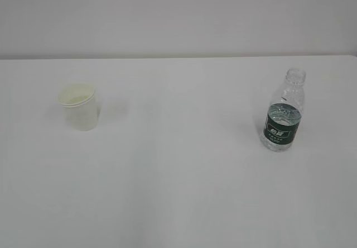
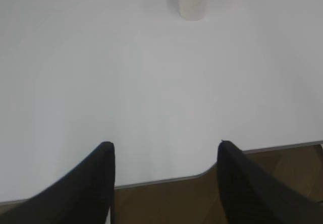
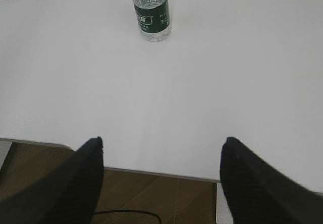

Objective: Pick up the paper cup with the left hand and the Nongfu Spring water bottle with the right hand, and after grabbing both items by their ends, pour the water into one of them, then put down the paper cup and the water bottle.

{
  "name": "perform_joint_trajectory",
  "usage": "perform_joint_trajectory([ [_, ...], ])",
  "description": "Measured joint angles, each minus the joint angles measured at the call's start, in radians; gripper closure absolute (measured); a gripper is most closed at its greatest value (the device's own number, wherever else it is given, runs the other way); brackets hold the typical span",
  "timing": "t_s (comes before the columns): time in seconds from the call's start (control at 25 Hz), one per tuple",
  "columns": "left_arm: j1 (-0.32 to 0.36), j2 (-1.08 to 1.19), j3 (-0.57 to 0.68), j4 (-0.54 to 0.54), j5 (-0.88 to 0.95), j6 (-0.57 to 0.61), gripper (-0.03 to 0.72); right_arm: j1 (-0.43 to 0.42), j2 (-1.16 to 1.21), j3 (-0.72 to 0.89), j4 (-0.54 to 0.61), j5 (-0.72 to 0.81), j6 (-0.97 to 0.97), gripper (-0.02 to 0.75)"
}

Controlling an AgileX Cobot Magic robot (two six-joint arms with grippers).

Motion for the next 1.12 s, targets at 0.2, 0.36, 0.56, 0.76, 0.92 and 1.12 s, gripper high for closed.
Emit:
perform_joint_trajectory([
  [0.2, 0.0, 0.0, 0.024, 0.0, -0.049, 0.0, 0.236, 0.0, 0.0, 0.034, 0.0, -0.051, 0.0, 0.2],
  [0.36, 0.0, 0.0, 0.03, 0.0, -0.085, 0.0, 0.237, 0.0, 0.0, 0.069, 0.0, -0.076, 0.0, 0.201],
  [0.56, 0.0, 0.0, 0.049, 0.001, -0.126, 0.0, 0.237, 0.0, 0.0, 0.096, 0.0, -0.124, 0.0, 0.201],
  [0.76, 0.0, 0.0, 0.066, 0.001, -0.153, 0.0, 0.237, 0.0, 0.0, 0.101, -0.009, -0.125, 0.0, 0.201],
  [0.92, 0.0, 0.0, 0.066, 0.002, -0.153, 0.002, 0.237, 0.0, 0.0, 0.101, -0.011, -0.125, 0.0, 0.201],
  [1.12, 0.0, 0.0, 0.066, 0.002, -0.153, 0.002, 0.237, 0.0, 0.0, 0.101, -0.011, -0.125, 0.0, 0.201],
])
